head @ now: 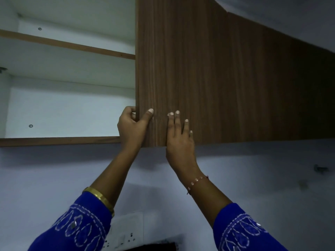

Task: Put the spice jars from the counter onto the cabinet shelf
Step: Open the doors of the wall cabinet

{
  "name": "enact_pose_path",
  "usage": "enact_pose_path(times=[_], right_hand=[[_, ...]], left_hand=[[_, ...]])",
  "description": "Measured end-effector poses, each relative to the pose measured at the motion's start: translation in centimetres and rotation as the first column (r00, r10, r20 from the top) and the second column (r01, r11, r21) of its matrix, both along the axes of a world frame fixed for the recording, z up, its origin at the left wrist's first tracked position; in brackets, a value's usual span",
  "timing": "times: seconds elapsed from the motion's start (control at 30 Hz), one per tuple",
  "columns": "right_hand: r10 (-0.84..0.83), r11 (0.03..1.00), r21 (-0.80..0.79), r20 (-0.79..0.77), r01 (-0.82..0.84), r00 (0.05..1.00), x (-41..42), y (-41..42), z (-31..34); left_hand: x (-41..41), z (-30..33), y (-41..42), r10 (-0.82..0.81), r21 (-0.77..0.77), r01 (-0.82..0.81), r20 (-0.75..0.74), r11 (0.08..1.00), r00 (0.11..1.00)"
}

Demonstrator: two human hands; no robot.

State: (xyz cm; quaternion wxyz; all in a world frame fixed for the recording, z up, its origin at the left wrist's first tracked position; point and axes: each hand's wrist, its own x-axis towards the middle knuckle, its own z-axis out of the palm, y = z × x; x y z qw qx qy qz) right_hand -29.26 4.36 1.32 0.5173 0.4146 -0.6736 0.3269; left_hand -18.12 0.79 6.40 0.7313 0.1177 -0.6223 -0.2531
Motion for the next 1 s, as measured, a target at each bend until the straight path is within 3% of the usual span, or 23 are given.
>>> enact_pose_path(times=[0.37,0.53,0.77,1.0], right_hand=[[0.331,0.938,-0.119,0.032,-0.326,0.943,-1.4,11.3,-0.5],[0.359,0.923,-0.149,0.005,-0.355,0.933,-2.3,15.5,-1.0],[0.429,0.888,-0.134,-0.106,-0.440,0.897,-1.0,19.5,-0.8],[0.499,0.817,-0.297,-0.068,-0.495,0.864,-2.2,23.3,-1.4]], left_hand=[[-1.5,0.1,14.2,-0.166,-0.061,0.159,-0.132,0.985,0.977],[-2.8,-0.1,19.0,-0.313,-0.122,0.303,-0.071,0.945,0.947],[-3.9,0.0,21.8,-0.317,-0.140,0.322,0.057,0.936,0.947],[-6.4,-0.3,26.6,-0.455,-0.146,0.461,0.078,0.875,0.887]])
